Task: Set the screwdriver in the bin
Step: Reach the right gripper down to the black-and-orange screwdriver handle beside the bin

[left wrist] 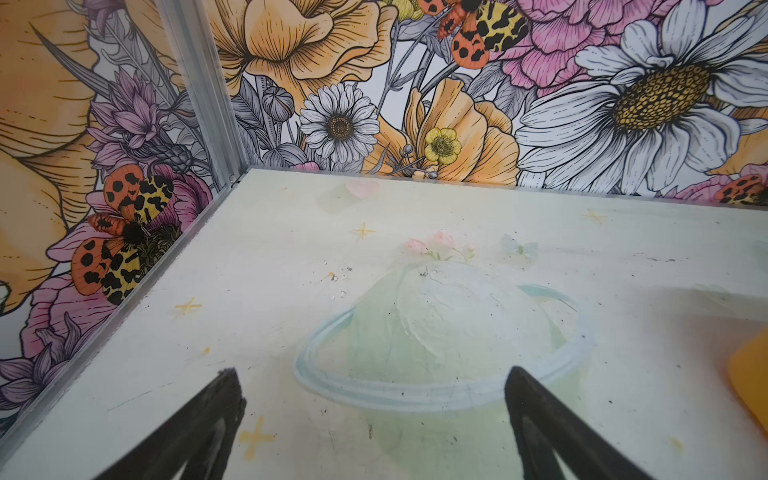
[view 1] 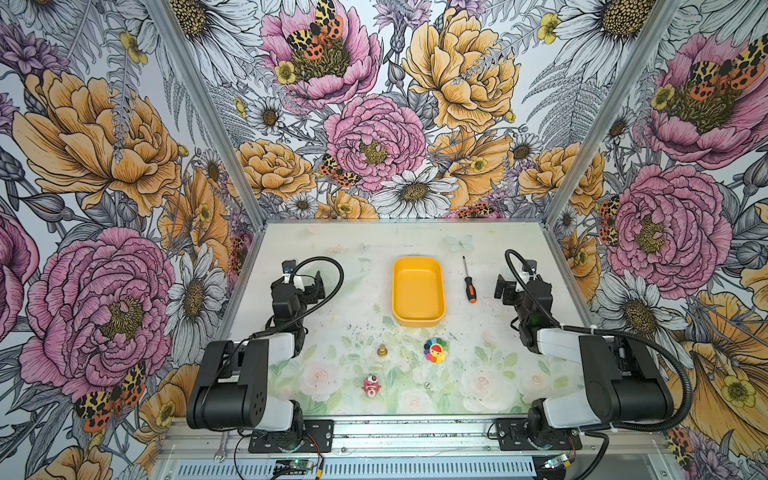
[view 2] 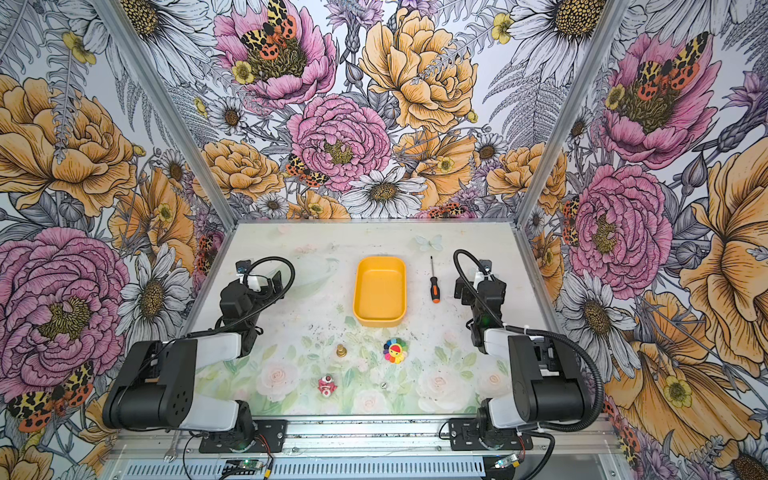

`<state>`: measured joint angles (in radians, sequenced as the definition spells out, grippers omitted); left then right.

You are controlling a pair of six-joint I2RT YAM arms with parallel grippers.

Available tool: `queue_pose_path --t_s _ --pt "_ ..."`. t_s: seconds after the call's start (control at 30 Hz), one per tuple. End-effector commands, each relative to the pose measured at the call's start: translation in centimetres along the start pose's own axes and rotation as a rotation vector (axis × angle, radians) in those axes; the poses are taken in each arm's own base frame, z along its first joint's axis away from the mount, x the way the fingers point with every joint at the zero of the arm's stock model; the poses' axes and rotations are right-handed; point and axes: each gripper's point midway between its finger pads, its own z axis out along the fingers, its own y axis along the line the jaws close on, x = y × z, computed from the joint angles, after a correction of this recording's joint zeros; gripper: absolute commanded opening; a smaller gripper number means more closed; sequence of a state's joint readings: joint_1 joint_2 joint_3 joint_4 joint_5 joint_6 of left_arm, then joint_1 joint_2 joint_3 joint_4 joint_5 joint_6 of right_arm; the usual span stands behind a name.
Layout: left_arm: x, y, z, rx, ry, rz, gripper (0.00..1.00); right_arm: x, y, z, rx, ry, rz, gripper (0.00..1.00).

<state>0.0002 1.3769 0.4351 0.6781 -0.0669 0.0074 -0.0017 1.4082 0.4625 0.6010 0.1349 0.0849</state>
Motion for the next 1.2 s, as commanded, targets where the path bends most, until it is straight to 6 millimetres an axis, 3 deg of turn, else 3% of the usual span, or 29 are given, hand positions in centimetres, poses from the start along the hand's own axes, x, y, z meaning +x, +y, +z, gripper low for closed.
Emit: queue_pose_path --t_s 0.0,0.23,0.47,0.67,1.17 --pt "-2.8 -1.4 -0.5 0.054 0.039 0.0 0.99 -1.8 0.3 -0.7 -0.024 0.098 0.043 0.99" --pt "-5.3 -6.5 -2.5 0.249 0.094 -0.111 0.99 -0.9 6.7 -2.3 -0.343 0.419 0.203 0.96" --pt "-3.6 -10.5 -2.9 0.355 0.163 -0.16 0.99 3.0 11.4 -2.4 -0.427 0.572 0.26 0.94" --pt "-2.1 -11.6 -2.1 0.393 0.233 -0.169 0.99 5.6 12.5 -1.1 -0.386 0.651 0.236 0.89" --pt "-1.3 -12.8 -1.6 0.446 0.291 -0.171 0.99 7.2 12.3 1.3 -0.286 0.733 0.187 0.81"
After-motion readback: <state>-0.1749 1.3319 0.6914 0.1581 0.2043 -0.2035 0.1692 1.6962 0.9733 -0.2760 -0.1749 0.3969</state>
